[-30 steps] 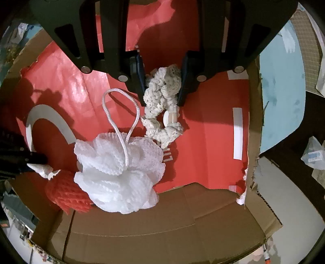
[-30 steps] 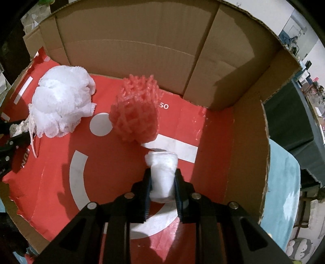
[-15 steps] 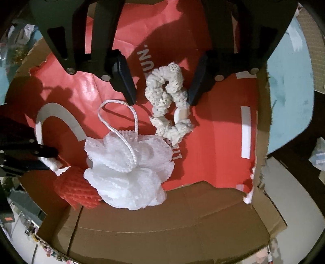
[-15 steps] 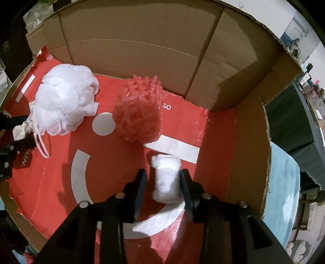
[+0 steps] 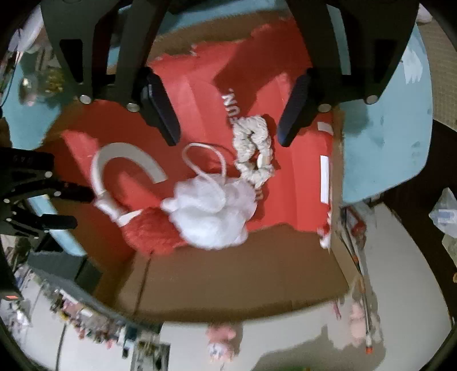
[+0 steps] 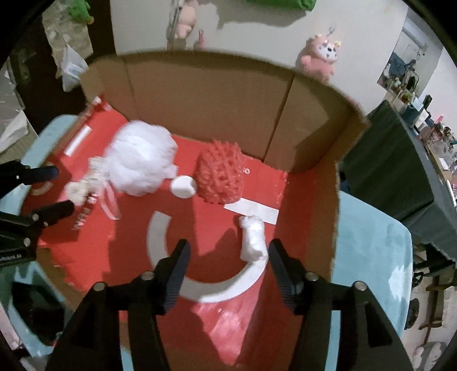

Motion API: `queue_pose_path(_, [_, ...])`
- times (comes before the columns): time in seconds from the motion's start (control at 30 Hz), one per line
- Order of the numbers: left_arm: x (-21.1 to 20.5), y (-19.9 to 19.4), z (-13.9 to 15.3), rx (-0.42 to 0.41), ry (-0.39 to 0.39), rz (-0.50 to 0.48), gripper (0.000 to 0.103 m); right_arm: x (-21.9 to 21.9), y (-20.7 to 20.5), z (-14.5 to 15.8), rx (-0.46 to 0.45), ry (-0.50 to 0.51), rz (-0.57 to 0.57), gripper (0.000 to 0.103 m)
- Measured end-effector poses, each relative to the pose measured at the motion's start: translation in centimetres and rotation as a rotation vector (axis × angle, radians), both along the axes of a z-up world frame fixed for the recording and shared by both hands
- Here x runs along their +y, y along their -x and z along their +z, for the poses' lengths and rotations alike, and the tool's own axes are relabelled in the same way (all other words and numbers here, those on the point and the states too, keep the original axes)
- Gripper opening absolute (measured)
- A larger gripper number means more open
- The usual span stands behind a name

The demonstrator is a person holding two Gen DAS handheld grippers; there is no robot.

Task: Organize soft objects
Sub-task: 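Withdraw both tools from the box back over the table items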

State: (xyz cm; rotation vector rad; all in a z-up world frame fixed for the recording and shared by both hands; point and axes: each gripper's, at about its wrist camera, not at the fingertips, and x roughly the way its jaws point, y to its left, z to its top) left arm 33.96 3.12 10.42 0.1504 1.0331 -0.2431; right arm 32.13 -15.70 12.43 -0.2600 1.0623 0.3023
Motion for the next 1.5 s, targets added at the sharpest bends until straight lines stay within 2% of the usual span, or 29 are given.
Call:
queue_pose_path(0.13, [-0.4, 2.8, 2.8, -0.094, 0.033, -0.012, 0.074, -0.5, 3.2, 3.2, -0.067, -0.061, -0.002, 0.076])
queue_pose_path(0.23, [-0.4, 5.6, 4.7, -0.166, 0.060, -0.013, 0.076, -0.8, 4.9, 5.1, -0.125, -0.094, 0.004, 0.080])
queue_pose_path(0.37, [-1.3, 8.9, 7.2, -0.277, 0.078, -0.014, 0.083, -1.5, 9.1, 8.2, -0.238, -0.127, 0.016, 0.087])
queue_pose_path(0.43, [-1.5, 11.2, 8.2, -0.332, 0.098, -0.007, 0.084, -1.9, 11.1, 9.4, -0.273, -0.174, 0.027, 0.094])
queue_pose_path(0.57, [-1.6, 15.1, 9.7, -0.433, 0.120, 0.011, 0.090, -2.2, 15.6, 11.1, -0.370, -0.205, 0.035, 0.100])
queue_pose_path(0.73, [-1.5, 19.8, 10.6, -0.524, 0.159, 0.046, 0.091, -3.0, 21.5, 12.2, -0.492, -0.240, 0.016, 0.103])
queue_pose_path(0.83, [-1.5, 22.2, 10.6, -0.553, 0.183, 0.048, 0.093, -3.5, 24.4, 12.2, -0.551, -0.261, 0.007, 0.103])
queue_pose_path(0.97, [-1.5, 25.5, 9.8, -0.578, 0.209, 0.057, 0.094, -3.8, 28.7, 11.6, -0.655, -0.239, -0.029, 0.103])
queue_pose_path(1.07, [-1.7, 27.4, 8.8, -0.585, 0.219, 0.066, 0.094, -4.2, 31.0, 10.8, -0.697, -0.235, -0.064, 0.103])
queue_pose_path(1.3, [-1.8, 30.7, 5.4, -0.561, 0.219, 0.074, 0.094, -5.6, 33.7, 7.4, -0.676, -0.292, -0.121, 0.103])
queue_pose_path(1.5, [-1.3, 31.3, 2.9, -0.511, 0.209, 0.087, 0.094, -6.0, 34.5, 4.0, -0.636, -0.296, -0.164, 0.103])
